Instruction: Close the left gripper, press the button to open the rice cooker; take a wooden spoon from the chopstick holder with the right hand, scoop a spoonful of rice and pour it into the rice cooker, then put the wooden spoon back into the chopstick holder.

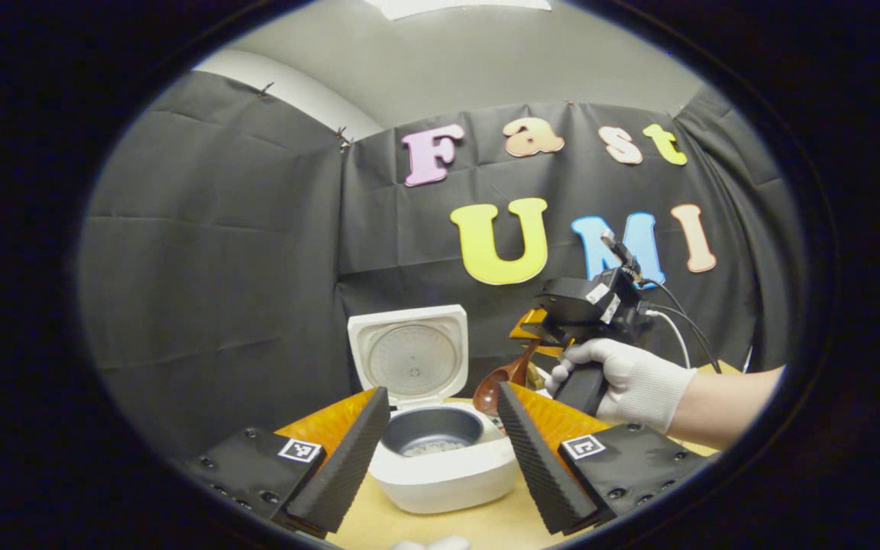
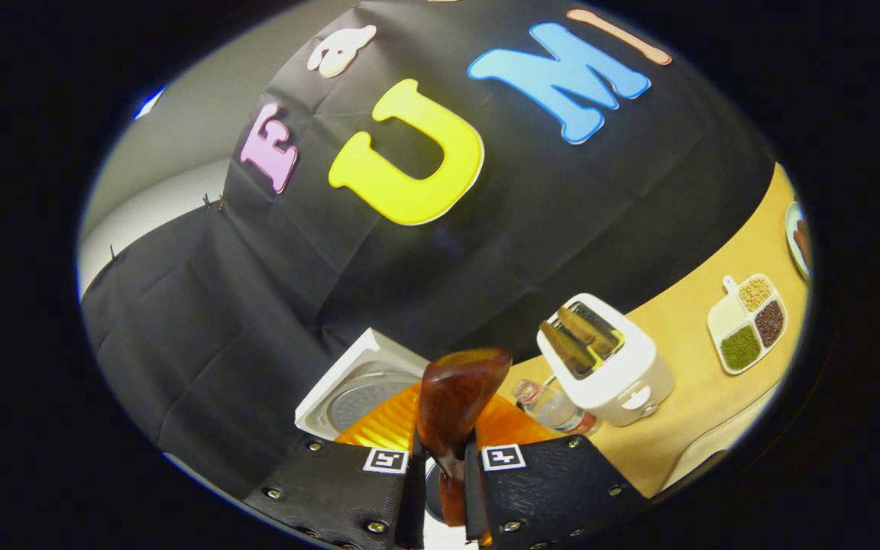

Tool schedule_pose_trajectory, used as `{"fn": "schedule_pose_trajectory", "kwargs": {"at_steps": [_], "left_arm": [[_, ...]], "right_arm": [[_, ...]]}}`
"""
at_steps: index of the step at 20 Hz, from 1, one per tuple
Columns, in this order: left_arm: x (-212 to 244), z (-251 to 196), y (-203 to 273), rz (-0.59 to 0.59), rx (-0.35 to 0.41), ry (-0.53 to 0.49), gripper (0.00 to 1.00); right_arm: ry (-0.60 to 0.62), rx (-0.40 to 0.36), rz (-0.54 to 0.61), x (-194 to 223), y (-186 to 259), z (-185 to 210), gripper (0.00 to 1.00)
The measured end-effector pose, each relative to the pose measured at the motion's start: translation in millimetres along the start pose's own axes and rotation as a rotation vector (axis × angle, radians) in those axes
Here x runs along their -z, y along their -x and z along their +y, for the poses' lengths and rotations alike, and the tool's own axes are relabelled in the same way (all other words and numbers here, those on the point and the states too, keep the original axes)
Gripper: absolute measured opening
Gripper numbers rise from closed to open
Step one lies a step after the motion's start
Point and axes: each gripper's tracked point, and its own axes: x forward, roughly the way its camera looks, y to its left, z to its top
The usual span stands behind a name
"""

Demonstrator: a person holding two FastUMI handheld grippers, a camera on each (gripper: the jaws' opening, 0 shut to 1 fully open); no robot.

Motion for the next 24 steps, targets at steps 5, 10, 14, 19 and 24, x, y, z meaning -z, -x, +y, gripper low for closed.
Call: {"fn": "schedule_pose_trajectory", "kwargs": {"at_steps": [5, 10, 14, 19, 24], "left_arm": [[-13, -44, 13, -0.022, 0.086, 0.008, 0.99], [-21, -87, 25, -0.018, 0.157, 0.022, 0.97], [-29, -123, 28, -0.019, 0.205, 0.022, 0.98], [-40, -167, 30, -0.022, 0.246, 0.013, 0.97], [-45, -202, 32, -0.014, 0.264, 0.005, 0.97]], "right_arm": [[-0.022, 0.130, -0.105, -63, 70, -88, 0.20], [-0.025, 0.309, -0.227, -130, 158, -188, 0.21], [-0.004, 0.449, -0.308, -180, 225, -277, 0.20], [-0.004, 0.582, -0.379, -224, 303, -357, 0.20], [-0.007, 0.658, -0.393, -243, 342, -414, 0.21]]}}
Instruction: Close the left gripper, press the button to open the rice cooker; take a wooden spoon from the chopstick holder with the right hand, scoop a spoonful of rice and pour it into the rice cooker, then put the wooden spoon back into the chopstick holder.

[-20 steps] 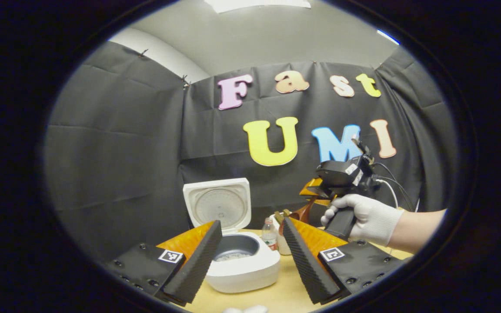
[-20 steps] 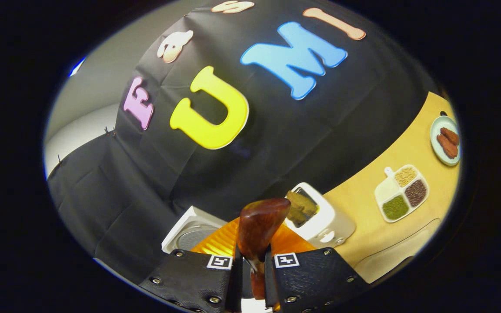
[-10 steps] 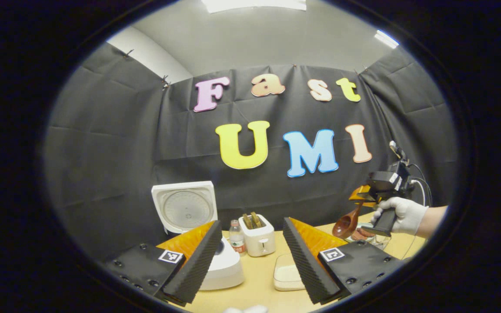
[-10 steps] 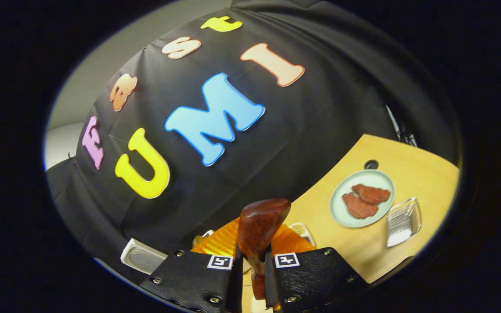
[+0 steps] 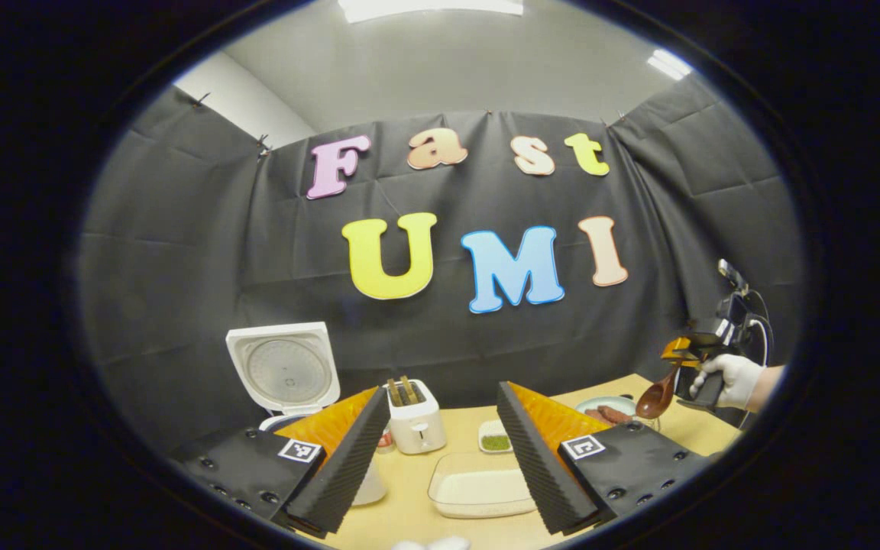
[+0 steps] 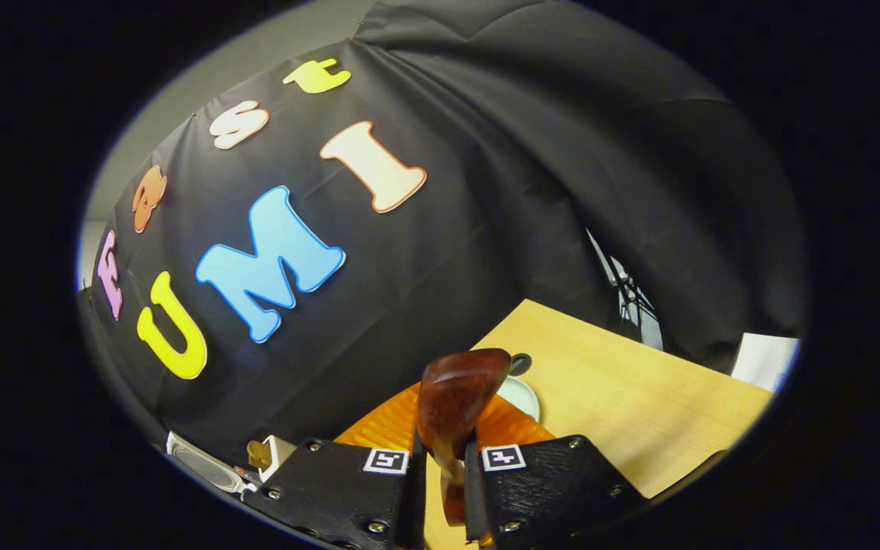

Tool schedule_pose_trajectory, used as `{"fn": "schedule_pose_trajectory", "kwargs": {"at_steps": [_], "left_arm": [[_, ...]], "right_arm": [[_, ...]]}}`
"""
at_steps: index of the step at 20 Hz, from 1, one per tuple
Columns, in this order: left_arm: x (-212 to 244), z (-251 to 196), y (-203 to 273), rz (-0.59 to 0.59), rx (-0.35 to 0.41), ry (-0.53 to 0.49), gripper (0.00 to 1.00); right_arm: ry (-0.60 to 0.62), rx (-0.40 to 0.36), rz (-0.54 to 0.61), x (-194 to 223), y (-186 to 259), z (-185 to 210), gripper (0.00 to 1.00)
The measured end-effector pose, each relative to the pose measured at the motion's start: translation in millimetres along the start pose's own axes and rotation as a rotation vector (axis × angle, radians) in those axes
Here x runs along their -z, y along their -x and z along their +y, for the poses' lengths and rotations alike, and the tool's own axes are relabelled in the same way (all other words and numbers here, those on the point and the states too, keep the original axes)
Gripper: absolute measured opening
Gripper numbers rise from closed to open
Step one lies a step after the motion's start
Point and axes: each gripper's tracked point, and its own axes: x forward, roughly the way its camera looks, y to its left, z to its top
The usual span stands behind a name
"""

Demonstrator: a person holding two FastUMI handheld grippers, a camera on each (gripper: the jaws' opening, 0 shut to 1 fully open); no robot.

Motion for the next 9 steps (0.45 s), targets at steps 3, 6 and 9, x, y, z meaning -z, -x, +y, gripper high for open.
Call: {"fn": "schedule_pose_trajectory", "kwargs": {"at_steps": [3, 6, 9], "left_arm": [[-4, -12, -3, -0.002, 0.009, -0.029, 0.97], [-6, -20, -6, -0.005, 0.009, -0.050, 0.99], [-9, -24, -6, -0.003, 0.003, -0.055, 0.99]], "right_arm": [[0.014, 0.009, 0.018, 8, -9, -14, 0.21], [0.040, 0.015, 0.041, 24, -22, -20, 0.21], [0.053, 0.035, 0.071, 41, -34, -31, 0.21]]}}
